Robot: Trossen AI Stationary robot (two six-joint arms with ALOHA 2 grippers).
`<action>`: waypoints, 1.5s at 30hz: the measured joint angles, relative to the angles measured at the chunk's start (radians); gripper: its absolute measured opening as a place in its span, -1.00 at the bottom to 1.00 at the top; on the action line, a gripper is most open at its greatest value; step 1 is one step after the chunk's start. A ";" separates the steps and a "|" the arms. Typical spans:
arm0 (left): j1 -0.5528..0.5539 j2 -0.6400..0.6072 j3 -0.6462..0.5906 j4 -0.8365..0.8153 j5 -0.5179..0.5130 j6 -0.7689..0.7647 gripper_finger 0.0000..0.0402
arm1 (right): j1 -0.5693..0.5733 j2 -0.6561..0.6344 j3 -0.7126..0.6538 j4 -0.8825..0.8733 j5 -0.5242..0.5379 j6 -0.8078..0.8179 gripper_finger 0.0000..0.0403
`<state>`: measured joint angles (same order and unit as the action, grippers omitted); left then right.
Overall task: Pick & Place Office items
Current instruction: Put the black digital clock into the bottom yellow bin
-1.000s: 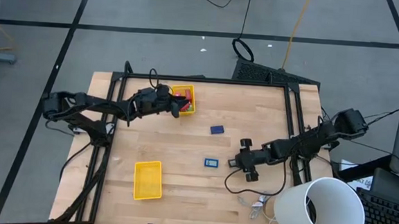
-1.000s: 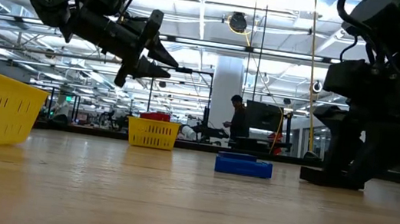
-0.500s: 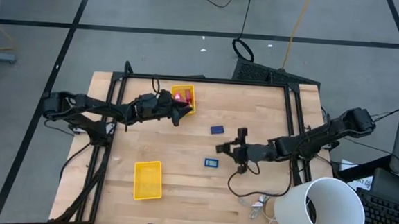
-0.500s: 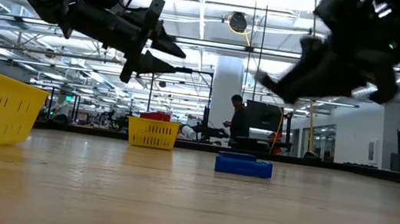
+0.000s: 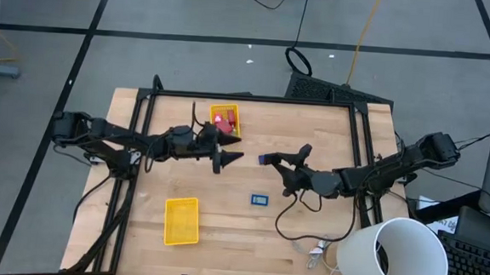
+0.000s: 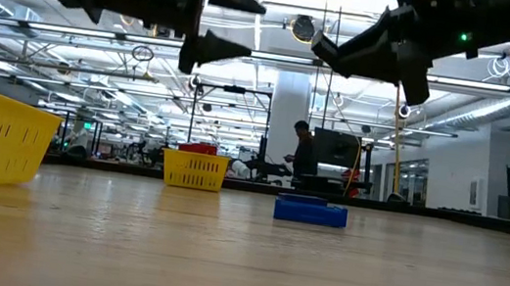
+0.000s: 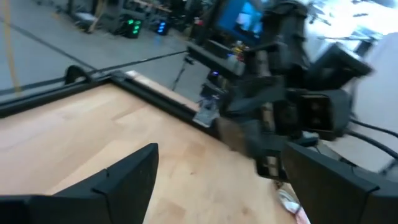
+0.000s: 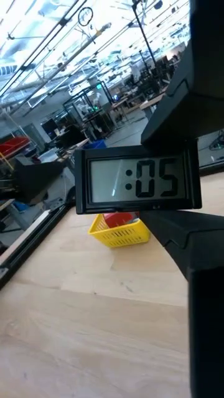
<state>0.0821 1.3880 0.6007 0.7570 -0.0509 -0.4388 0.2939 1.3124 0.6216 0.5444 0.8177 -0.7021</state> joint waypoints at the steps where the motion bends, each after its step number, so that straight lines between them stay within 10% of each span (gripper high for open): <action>1: -0.014 0.000 0.011 -0.007 -0.002 0.014 0.71 | 0.000 -0.001 0.000 0.002 0.000 0.000 -0.28; 10: -0.115 0.033 0.140 -0.212 -0.166 0.099 0.66 | 0.000 -0.001 0.000 0.001 0.001 -0.018 -0.28; 34: -0.105 0.375 0.450 -0.217 -0.168 0.082 0.53 | 0.000 -0.001 0.000 -0.010 0.069 -0.018 -0.28; 45: -0.094 0.374 0.450 -0.221 -0.169 0.058 0.03 | 0.002 -0.001 0.000 -0.018 0.068 -0.013 -0.28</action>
<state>-0.0115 1.7622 1.0512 0.5359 -0.2195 -0.3805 0.2958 1.3113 0.6216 0.5266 0.8860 -0.7155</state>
